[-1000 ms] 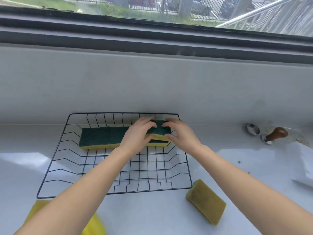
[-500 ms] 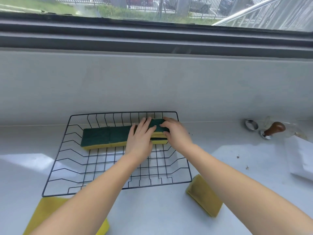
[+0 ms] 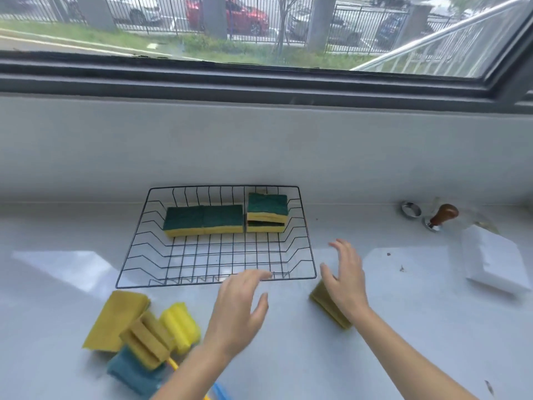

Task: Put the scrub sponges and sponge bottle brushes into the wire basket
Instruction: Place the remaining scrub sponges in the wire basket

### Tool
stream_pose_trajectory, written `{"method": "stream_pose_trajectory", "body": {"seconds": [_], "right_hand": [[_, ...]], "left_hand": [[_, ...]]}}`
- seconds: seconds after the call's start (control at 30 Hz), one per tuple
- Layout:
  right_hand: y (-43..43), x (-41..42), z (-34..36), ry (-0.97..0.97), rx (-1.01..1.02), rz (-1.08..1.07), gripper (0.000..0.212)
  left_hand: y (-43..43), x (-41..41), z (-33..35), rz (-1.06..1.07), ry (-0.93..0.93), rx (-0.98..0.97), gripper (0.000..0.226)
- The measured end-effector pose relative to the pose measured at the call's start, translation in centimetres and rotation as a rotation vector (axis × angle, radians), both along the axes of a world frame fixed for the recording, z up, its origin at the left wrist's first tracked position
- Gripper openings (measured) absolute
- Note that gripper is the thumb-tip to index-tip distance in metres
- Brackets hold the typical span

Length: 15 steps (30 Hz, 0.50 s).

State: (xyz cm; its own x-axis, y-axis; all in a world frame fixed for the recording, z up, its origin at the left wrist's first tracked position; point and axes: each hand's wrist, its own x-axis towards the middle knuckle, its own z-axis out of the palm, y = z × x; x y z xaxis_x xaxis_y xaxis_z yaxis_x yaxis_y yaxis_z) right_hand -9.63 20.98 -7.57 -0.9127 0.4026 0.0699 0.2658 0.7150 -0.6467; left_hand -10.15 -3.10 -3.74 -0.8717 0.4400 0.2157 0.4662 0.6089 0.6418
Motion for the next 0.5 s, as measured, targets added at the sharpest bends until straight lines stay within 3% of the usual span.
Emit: {"method": "stream_pose_trajectory", "body": {"seconds": [0.13,0.33,0.5], "right_hand": [[-0.9,7.8,-1.9,-0.377,0.092,0.096,0.072],[-7.0,15.7,-2.8,-0.408,0.155,0.386,0.079],[-9.2,16.4,-2.6,-0.411,0.217,0.402,0.08]], "left_hand": [[-2.1,6.9,-2.2,-0.1,-0.004,-0.137,0.037],[-6.3,12.4,-3.6,0.04,-0.104,-0.113,0.035],[-9.7,13.9,-3.5,0.241,-0.162,-0.046,0.031]]}}
